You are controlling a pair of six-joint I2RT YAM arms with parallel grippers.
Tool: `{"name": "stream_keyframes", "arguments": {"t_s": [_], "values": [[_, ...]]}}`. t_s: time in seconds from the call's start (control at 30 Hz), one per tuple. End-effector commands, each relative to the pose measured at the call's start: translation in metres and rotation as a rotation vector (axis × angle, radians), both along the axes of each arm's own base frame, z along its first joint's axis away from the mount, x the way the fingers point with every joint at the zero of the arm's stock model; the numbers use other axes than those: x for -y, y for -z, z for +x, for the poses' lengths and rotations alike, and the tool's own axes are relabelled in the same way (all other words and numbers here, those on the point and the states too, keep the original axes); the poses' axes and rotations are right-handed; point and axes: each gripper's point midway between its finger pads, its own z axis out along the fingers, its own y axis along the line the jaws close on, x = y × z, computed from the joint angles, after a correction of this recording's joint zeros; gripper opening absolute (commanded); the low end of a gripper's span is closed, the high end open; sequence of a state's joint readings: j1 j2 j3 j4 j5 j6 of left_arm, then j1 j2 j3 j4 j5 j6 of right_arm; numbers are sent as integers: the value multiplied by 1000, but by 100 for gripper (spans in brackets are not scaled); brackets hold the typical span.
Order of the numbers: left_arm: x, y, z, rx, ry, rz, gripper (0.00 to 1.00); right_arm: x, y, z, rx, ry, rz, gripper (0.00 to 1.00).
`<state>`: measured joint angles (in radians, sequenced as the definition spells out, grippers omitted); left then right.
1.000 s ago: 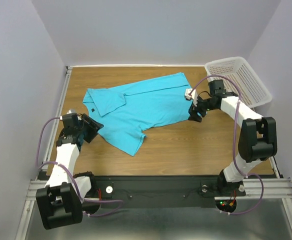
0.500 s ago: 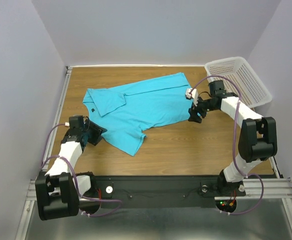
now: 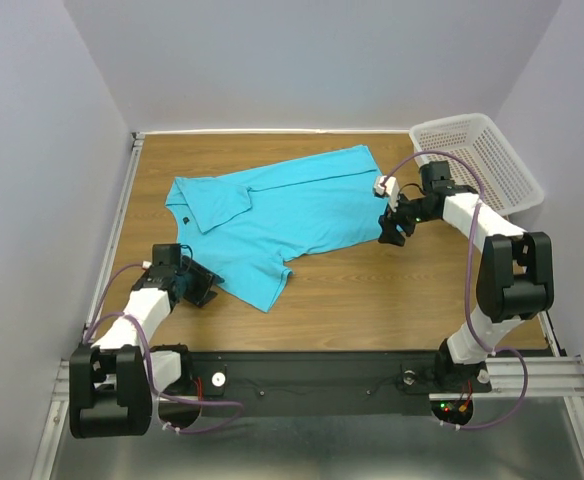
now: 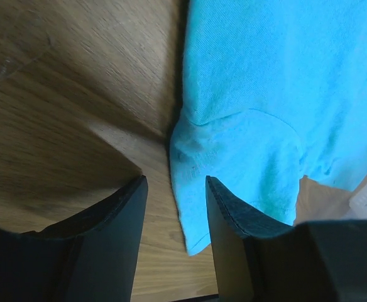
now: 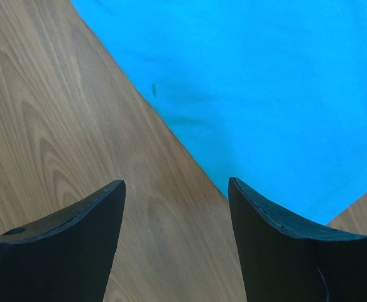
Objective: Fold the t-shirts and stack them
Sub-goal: Fold the tshirt
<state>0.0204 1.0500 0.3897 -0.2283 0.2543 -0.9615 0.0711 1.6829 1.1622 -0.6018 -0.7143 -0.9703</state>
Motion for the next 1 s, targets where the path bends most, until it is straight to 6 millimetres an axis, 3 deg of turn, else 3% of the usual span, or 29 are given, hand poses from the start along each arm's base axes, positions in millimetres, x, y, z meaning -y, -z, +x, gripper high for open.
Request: {"name": "stream_keyframes", "arguments": {"t_s": [0.0, 0.13, 0.37, 0.53, 0.7, 0.8, 0.97], "values": [[6, 2, -1, -7, -4, -21, 54, 3, -5, 8, 18, 14, 10, 72], [21, 5, -5, -34, 46, -40, 54, 4, -4, 9, 17, 17, 11, 72], [25, 15, -9, -64, 10, -44, 48, 4, -5, 11, 18, 19, 17, 72], [31, 23, -9, -83, 41, -38, 39, 5, -5, 10, 26, 15, 11, 72], [33, 29, -13, -93, 73, -22, 20, 6, -5, 10, 25, 17, 8, 72], [32, 24, -12, -66, 85, -16, 0, 8, -4, 10, 24, 21, 5, 72], [24, 1, -5, 15, 73, 31, 0, 10, 0, 11, 17, 28, -5, 72]]}}
